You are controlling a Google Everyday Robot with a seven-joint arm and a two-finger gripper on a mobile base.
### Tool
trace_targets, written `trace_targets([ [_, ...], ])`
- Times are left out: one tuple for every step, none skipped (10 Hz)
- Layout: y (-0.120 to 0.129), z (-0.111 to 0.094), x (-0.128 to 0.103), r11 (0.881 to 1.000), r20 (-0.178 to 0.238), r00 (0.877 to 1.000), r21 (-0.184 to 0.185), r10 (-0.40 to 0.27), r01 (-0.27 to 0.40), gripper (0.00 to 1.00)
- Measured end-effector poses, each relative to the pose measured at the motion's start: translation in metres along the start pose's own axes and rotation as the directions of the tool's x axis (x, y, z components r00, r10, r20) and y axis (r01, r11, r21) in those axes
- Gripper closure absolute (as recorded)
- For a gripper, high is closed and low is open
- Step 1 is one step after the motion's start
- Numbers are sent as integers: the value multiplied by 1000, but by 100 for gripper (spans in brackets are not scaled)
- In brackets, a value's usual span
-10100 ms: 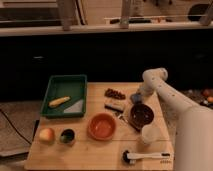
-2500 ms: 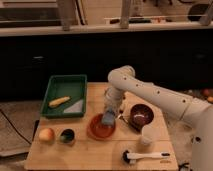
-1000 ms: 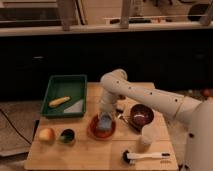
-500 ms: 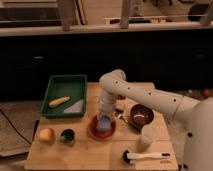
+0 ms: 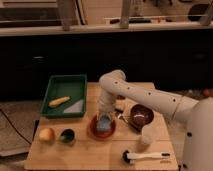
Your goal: Place sponge in red bowl
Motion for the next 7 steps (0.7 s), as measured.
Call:
trace_targets([
  [0,0,0,1000,1,1000,0,-1,1,95],
  [-2,0,-2,1000,3,1000,3,-8,8,88],
  [-2,0,-3,1000,5,1000,7,-15,15,79],
  [-3,0,-4,1000,7,1000,10,-23,23,68],
  [-7,0,-4,999,8,999,17,-32,32,58],
  [-9,0,-4,999,8,999,19,-40,39,50],
  [-11,-1,-4,999,9,999,22,-46,46,35],
])
